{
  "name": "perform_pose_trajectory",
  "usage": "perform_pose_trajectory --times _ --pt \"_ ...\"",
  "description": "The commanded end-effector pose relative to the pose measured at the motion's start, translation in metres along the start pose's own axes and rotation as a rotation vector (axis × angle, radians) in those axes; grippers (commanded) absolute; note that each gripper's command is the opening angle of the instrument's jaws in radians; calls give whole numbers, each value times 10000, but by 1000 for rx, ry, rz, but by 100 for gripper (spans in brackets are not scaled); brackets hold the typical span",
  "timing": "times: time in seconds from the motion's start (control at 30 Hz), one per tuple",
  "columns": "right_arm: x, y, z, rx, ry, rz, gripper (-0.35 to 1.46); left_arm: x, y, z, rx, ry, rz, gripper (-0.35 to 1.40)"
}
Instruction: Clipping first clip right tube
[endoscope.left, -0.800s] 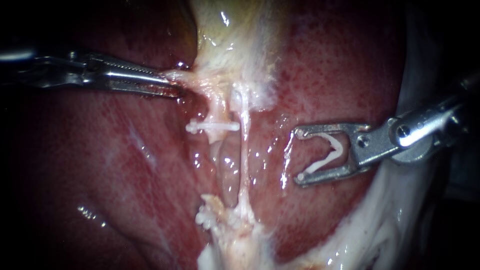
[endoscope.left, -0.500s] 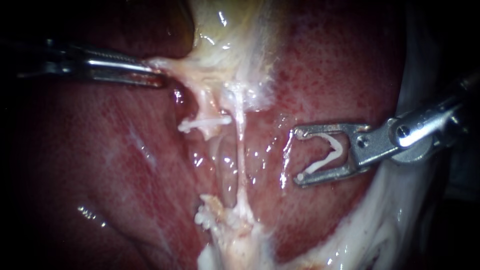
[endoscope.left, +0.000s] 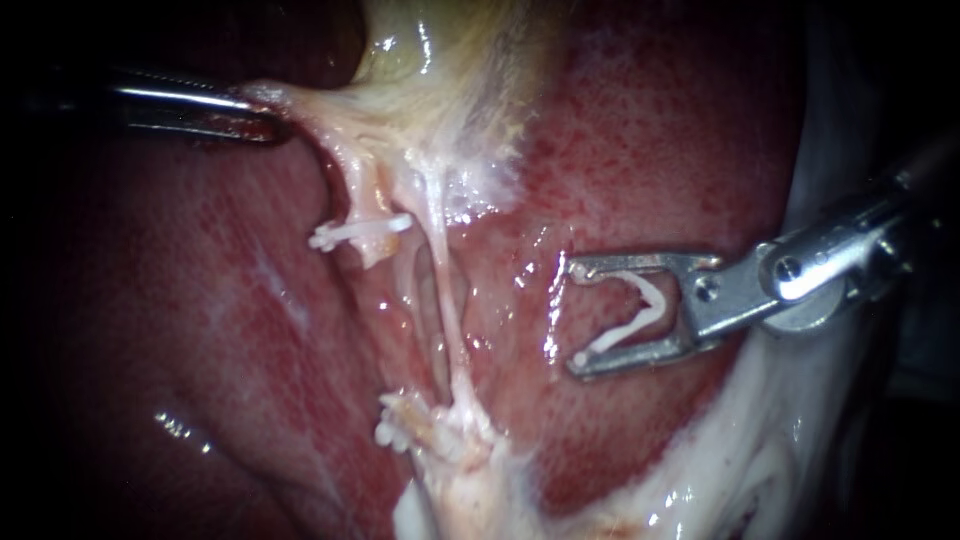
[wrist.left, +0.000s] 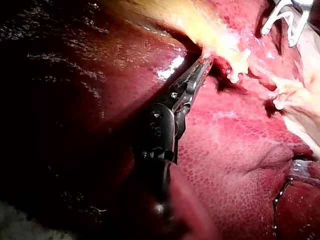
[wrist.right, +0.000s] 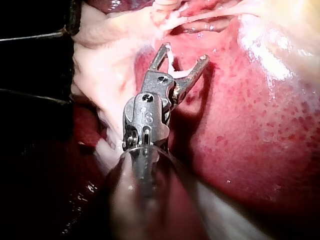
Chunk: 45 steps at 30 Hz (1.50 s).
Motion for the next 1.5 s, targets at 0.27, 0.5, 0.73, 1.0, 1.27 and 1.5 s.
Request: perform_pose_trajectory --times 0.27,0.5,0.73,1.0,1.27,1.5 --pt "-3 -6 30 26 23 53 48 -1 1 2 6 0 4 -35" --pt "-21 -7 61 39 17 110 48 0 2 3 7 0 4 -35" --pt "-36 -2 84 76 42 168 48 0 2 3 7 0 4 -35" --pt "-33 6 102 140 124 242 47 0 2 4 8 0 4 -35" --pt "-40 3 120 175 126 277 47 1 2 4 8 0 3 -35" --pt "-46 -4 132 227 146 327 47 1 2 5 8 0 3 -35"
